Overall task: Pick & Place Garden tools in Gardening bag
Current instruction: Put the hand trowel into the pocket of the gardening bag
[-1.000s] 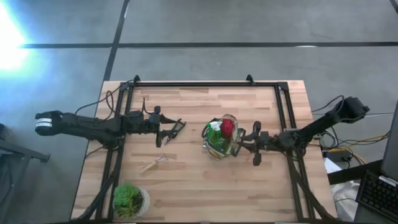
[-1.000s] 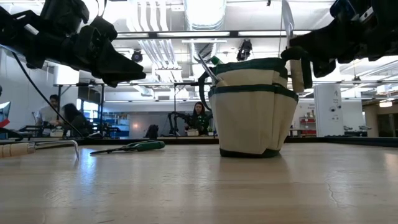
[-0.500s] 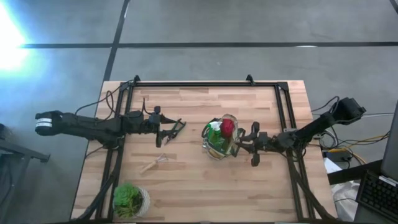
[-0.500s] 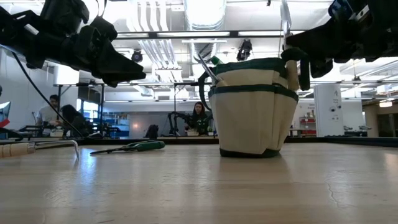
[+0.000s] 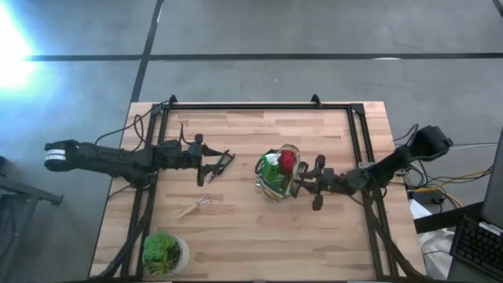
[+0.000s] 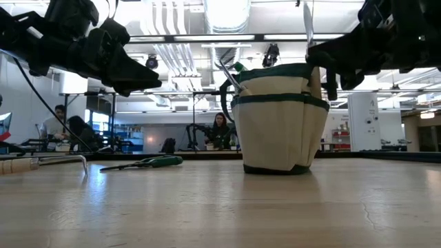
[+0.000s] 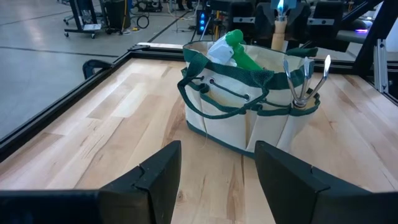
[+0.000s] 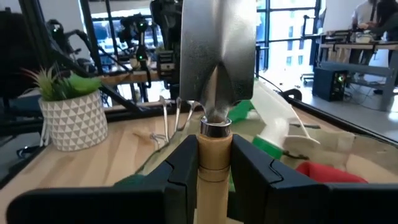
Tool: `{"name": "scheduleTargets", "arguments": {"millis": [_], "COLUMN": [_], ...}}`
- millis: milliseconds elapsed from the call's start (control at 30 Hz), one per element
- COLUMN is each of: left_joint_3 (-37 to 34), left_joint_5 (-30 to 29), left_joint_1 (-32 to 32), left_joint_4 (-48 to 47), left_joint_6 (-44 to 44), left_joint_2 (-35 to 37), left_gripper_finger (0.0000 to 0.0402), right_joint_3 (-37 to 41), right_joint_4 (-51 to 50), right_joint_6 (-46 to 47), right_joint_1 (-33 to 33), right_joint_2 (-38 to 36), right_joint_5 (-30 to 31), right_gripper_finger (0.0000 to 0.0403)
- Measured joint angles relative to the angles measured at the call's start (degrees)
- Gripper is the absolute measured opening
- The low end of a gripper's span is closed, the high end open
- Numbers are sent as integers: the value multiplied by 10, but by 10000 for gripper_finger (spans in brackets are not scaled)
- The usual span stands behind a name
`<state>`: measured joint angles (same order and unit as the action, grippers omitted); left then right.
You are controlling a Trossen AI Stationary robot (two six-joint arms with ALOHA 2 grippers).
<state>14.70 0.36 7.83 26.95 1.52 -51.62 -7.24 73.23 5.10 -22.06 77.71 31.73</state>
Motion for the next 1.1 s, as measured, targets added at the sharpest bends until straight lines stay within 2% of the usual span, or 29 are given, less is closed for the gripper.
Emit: {"name": "scheduleTargets", "arguments": {"millis": [533, 1100], "left_joint_3": [0, 0], "left_joint_5": [0, 0], "left_joint_1": [0, 0], "left_joint_4": [0, 0], "left_joint_6": [0, 0], "left_joint_2": [0, 0], "left_gripper_finger": [207, 207], "right_joint_3": [-29, -29], "right_joint_4": [27, -3], "right_joint_6": [43, 83], "right_joint_1": [0, 0], "right_joint_2": [116, 135], "right_joint_5": [5, 15], "right_gripper_finger": [69, 69]}}
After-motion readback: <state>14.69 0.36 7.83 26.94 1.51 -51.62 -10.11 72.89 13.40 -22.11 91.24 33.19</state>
